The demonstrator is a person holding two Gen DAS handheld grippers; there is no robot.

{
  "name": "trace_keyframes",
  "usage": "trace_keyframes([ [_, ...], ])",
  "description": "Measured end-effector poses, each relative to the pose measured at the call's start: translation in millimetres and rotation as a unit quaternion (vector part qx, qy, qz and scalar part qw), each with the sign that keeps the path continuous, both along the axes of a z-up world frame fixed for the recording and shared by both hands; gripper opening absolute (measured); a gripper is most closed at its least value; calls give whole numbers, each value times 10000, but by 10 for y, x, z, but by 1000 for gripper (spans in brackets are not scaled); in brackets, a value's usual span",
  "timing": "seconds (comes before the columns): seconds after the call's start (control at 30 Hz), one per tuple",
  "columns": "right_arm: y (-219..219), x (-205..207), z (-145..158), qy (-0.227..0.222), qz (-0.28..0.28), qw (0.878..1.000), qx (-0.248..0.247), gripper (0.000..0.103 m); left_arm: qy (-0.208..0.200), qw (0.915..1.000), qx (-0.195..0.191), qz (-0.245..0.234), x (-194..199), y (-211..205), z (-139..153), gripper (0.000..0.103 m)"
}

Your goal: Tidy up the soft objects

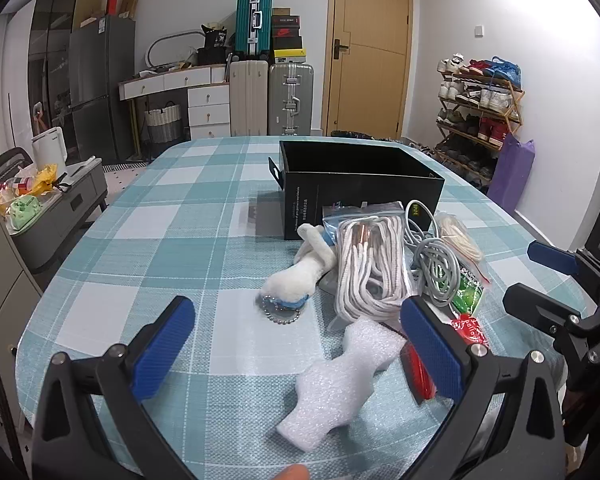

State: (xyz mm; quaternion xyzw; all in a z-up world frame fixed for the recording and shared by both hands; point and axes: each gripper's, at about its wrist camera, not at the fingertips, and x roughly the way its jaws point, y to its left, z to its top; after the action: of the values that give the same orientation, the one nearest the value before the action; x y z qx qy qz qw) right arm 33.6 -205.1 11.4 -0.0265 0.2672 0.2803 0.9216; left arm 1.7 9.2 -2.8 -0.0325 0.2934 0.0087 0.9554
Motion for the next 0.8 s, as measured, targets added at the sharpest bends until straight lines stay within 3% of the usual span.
trace_keyframes([
  [0.8,-18,-18,40,-65,-26,10000,-31,103,-101,9999,5,35,-14,22,36,103],
])
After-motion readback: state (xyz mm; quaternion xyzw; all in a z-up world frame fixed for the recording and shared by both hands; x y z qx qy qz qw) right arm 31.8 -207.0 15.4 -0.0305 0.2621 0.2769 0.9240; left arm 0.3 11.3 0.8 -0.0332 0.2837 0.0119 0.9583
